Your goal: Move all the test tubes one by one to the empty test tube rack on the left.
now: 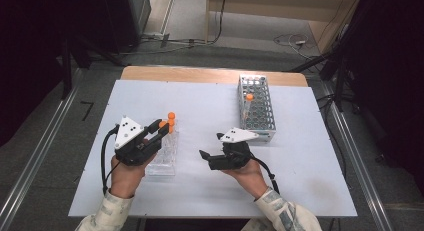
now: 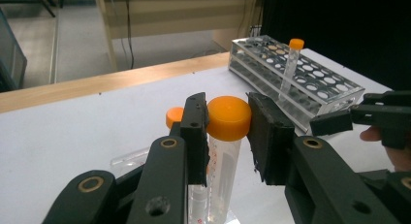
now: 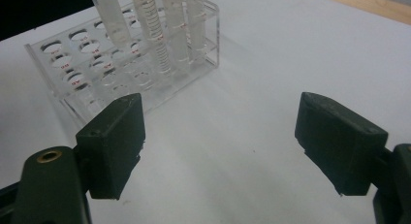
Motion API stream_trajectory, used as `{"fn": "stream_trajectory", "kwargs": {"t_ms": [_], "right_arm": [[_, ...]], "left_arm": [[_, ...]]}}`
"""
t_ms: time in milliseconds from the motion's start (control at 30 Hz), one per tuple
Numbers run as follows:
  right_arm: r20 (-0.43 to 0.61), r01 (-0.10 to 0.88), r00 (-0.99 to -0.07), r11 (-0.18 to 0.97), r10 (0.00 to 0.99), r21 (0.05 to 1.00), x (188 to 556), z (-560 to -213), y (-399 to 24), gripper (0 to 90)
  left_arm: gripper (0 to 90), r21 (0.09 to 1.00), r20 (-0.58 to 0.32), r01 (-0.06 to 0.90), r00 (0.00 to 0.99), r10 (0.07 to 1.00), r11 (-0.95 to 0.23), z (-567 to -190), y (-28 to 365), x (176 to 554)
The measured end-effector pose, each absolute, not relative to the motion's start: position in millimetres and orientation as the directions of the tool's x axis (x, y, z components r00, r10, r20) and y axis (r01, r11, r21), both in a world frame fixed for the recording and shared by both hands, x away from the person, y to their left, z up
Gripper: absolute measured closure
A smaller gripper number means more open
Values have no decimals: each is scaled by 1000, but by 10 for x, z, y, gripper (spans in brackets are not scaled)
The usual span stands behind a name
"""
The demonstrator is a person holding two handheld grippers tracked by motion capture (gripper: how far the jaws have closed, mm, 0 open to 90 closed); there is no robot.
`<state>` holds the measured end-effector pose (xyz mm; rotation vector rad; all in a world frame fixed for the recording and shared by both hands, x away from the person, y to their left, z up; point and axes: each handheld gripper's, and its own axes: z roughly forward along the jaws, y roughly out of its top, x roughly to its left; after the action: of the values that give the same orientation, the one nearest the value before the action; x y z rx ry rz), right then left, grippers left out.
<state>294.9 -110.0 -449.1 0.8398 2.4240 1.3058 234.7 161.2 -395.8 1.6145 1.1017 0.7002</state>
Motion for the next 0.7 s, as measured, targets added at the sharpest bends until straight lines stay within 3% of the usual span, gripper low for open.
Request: {"fn": "stream_trajectory", "kwargs": {"t_ms": [700], "right_arm": [[42, 366, -798, 428, 601, 826, 2951, -4502, -1093, 175]], "left_arm": [[703, 923, -5, 356, 392, 920, -147, -4204, 1469, 2339]]}}
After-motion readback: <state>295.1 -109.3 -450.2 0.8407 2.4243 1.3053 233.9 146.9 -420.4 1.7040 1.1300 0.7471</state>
